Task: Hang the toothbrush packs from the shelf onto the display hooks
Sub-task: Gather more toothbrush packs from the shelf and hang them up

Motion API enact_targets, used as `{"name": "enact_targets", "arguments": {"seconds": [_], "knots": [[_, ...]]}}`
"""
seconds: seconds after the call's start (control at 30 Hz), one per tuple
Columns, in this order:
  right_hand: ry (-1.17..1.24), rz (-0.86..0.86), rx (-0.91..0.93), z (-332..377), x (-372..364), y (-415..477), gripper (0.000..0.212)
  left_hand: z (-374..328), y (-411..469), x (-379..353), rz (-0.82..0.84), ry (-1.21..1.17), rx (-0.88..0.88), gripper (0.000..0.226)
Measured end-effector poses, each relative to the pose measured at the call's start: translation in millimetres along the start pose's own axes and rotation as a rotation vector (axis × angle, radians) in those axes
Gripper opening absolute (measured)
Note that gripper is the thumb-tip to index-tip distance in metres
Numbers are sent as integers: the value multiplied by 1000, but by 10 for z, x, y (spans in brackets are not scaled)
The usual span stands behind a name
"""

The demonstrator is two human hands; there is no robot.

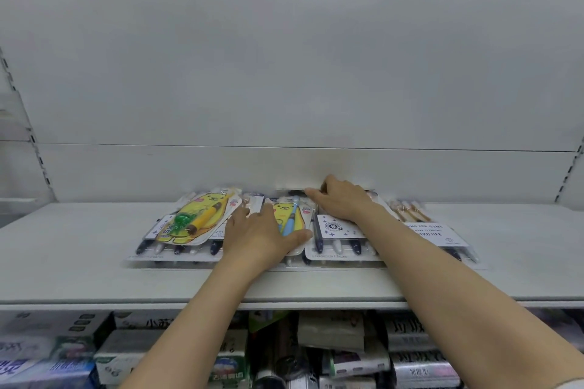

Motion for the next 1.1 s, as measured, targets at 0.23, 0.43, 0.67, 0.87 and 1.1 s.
{"name": "enact_targets", "arguments": {"seconds": [0.23,0.43,0.67,0.87,1.1], "knots": [[-141,26,44,-12,-9,96,63,18,-49,13,9,0,-10,111],[-129,22,72,-56,-34,131,56,21,-133,78,-33,-62,-25,113],[-31,23,62,-75,-76,158,46,-20,-215,122,-119,-461,-85,122],[64,-26,116,-89,-78,132,33,48,-242,167,-276,-681,78,114],[90,-70,244,13,-53,114,27,58,-282,90,-416,-802,51,102]]}}
Point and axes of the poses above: each hand's wrist, its own y-axis towards the middle knuckle, its own x-axis out of the back of the hand, z = x × y, the point moved 4 cm from there along y, towards the middle knuckle, and after that the axes turned 14 degrees about x, right-handed, at the moved point
